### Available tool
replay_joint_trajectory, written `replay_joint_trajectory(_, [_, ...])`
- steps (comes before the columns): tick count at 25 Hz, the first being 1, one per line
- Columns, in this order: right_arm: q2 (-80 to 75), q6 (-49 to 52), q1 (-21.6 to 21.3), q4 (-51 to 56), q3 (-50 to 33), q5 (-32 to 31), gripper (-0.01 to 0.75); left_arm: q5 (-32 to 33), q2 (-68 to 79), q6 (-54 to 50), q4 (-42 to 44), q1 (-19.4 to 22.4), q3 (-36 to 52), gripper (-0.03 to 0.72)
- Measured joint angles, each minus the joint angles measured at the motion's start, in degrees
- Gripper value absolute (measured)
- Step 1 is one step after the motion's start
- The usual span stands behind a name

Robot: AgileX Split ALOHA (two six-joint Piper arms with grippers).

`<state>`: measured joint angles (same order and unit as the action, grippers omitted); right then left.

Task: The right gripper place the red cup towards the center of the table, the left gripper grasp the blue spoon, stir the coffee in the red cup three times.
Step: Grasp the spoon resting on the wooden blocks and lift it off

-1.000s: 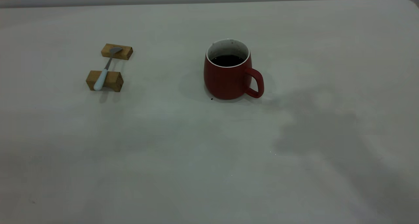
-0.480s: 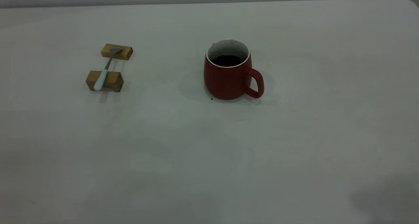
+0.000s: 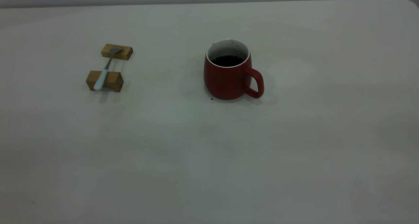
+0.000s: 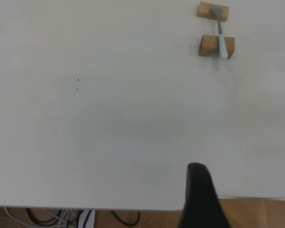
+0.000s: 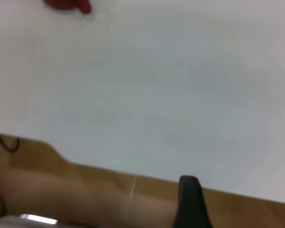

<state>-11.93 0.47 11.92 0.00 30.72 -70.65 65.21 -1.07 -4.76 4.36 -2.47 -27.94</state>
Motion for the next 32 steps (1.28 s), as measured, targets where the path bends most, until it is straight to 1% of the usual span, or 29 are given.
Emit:
replay_joint_trajectory(6, [6.96,-5.25,-5.49,3.59,-2.63,5.11,0.596,0.00,0.00,0.00,0.00,0.00,0.00,0.550])
replay_joint_trajectory(9, [8.11,-6.13,-7.33,5.14,-3.70,5.64,0.596,0.00,0.00,0.00,0.00,0.00,0.00,0.550])
replay_joint_trajectory(15, [10.67,-6.43,-7.46,5.59,-3.89,5.69,0.570,0.00,0.00,0.00,0.00,0.00,0.00,0.550])
replay_joint_trajectory(28, [10.67,-6.56,-7.46,5.81,-3.89,5.69,0.479,0.00,0.00,0.00,0.00,0.00,0.00,0.550])
replay_joint_trajectory(32, [10.67,-6.56,-7.46,5.81,-3.89,5.69,0.457,-0.02,0.00,-0.26,-1.79,0.00,0.00,0.550])
